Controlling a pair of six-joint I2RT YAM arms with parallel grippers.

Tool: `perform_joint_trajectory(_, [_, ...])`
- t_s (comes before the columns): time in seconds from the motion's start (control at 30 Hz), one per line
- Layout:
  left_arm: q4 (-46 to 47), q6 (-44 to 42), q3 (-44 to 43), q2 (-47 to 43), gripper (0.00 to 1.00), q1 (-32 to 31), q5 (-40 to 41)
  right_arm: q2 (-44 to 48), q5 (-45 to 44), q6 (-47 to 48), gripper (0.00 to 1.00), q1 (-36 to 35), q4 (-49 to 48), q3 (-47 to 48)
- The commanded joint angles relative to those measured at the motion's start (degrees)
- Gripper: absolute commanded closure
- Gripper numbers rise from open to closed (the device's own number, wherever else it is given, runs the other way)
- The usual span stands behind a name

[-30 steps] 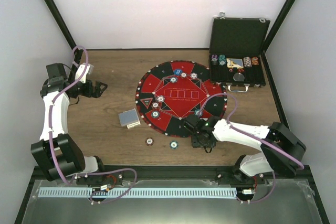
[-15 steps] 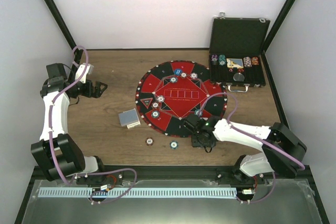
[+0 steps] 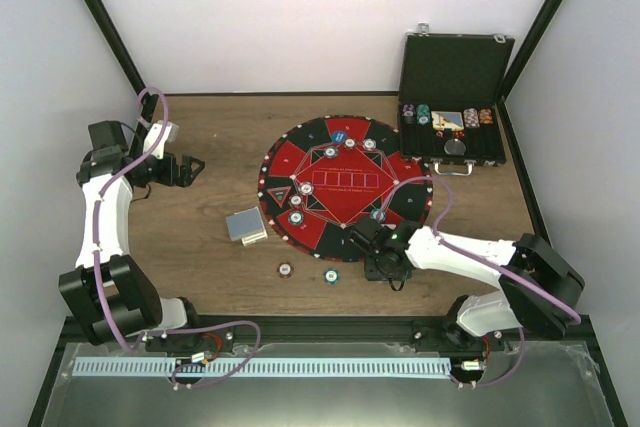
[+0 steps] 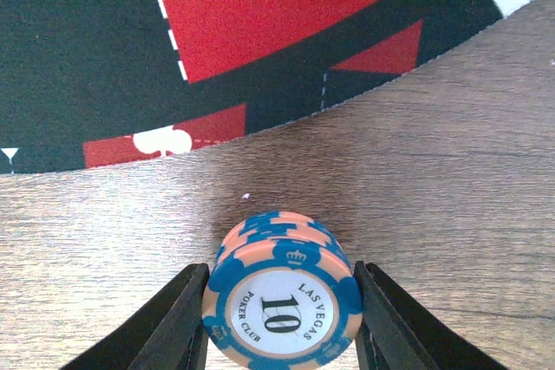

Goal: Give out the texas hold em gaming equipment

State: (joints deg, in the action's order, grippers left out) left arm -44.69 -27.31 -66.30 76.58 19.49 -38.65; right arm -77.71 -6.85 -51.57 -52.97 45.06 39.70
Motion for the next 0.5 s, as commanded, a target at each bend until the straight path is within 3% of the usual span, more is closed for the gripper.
perform_joint_trajectory(0.0, [-0.2, -1.2, 0.0, -0.9, 0.0, 0.3, -0.9, 1.3, 0.2, -0.3, 0.83, -0.5, 0.1, 1.6])
perform_joint_trajectory(0.13, [-0.6, -1.3, -0.3, -1.1, 0.0, 0.3, -0.6, 1.9, -1.9, 0.2, 0.98, -0.2, 2.6, 4.7])
perform_joint_trajectory(0.3, [-1.0, -1.8, -0.7, -1.2, 0.0, 0.3, -0.5, 2.5, -5.0, 4.1, 0.99, 3.4, 7.4, 11.4])
perform_joint_trajectory(0.47, [-1.6, -3.0, -0.7, -1.0, 0.0, 0.3, -0.5, 2.5, -5.8, 11.1, 0.99, 11.7, 6.3, 15.1])
